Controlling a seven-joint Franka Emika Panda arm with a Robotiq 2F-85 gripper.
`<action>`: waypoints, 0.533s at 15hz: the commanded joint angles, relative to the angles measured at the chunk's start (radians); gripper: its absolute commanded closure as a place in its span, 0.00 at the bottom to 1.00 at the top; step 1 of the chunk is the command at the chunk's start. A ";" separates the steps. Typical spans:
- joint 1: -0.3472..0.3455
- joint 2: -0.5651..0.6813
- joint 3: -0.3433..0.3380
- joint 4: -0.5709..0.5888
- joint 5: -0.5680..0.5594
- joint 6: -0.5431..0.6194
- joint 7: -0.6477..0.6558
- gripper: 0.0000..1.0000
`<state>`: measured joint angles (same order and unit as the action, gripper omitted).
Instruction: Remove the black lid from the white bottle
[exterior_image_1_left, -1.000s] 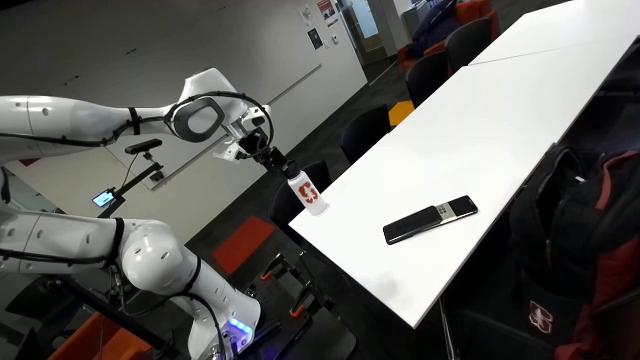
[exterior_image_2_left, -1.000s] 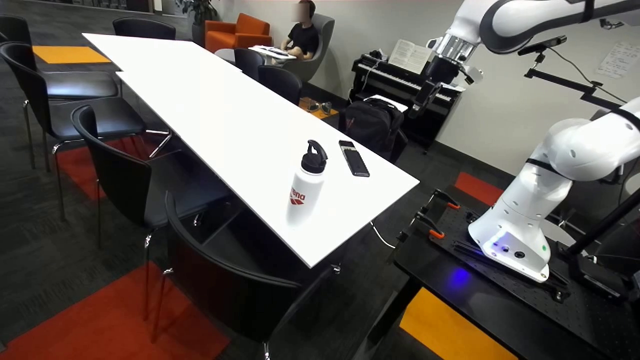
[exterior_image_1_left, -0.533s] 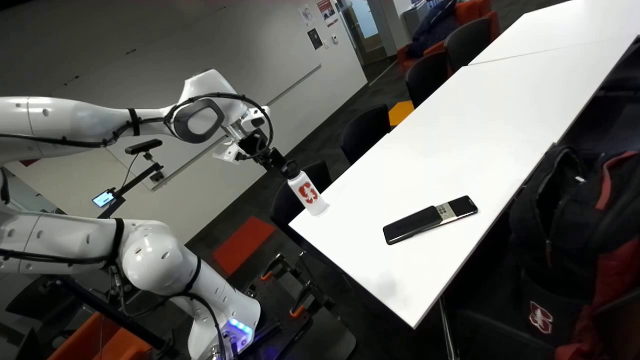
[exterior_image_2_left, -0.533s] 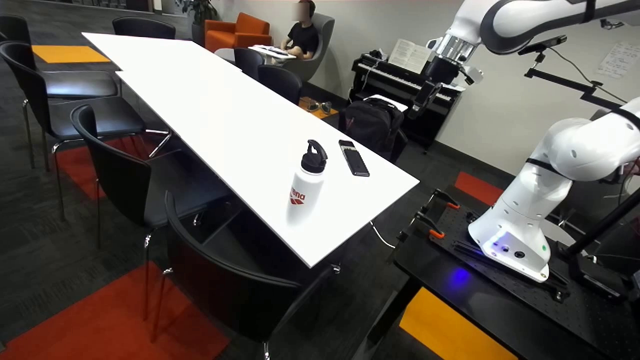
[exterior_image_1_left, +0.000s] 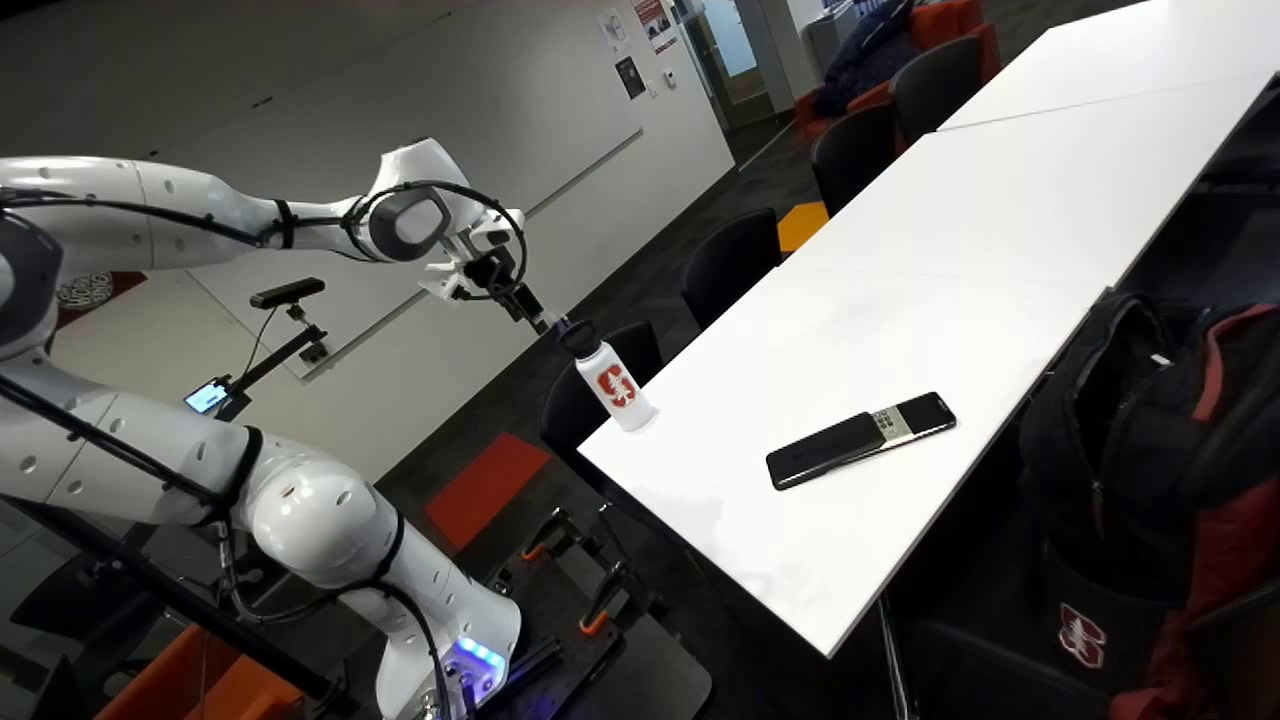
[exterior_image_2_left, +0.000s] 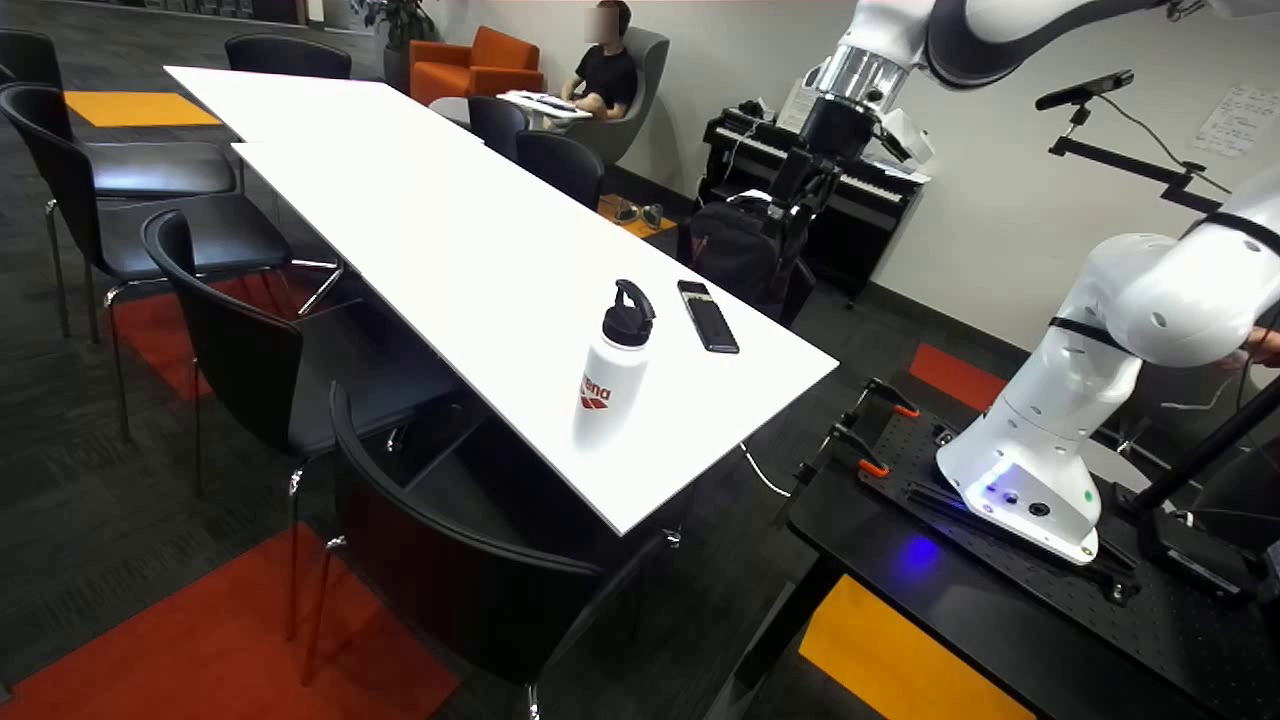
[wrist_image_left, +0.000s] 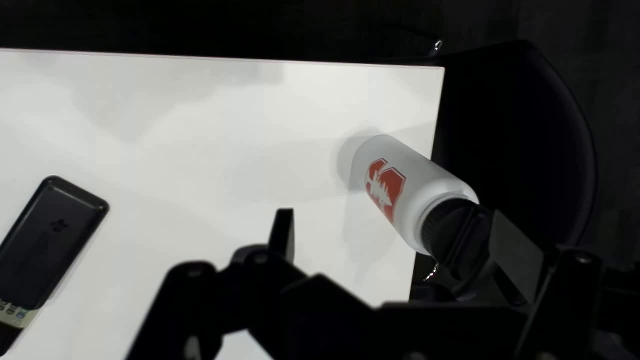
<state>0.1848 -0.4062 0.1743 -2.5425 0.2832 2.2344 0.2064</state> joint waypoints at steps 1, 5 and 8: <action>-0.017 0.200 0.095 0.181 -0.055 0.036 0.195 0.00; -0.017 0.389 0.129 0.325 -0.194 0.069 0.372 0.00; 0.016 0.507 0.106 0.420 -0.266 0.042 0.437 0.00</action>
<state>0.1801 -0.0198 0.2925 -2.2351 0.0713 2.2998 0.5828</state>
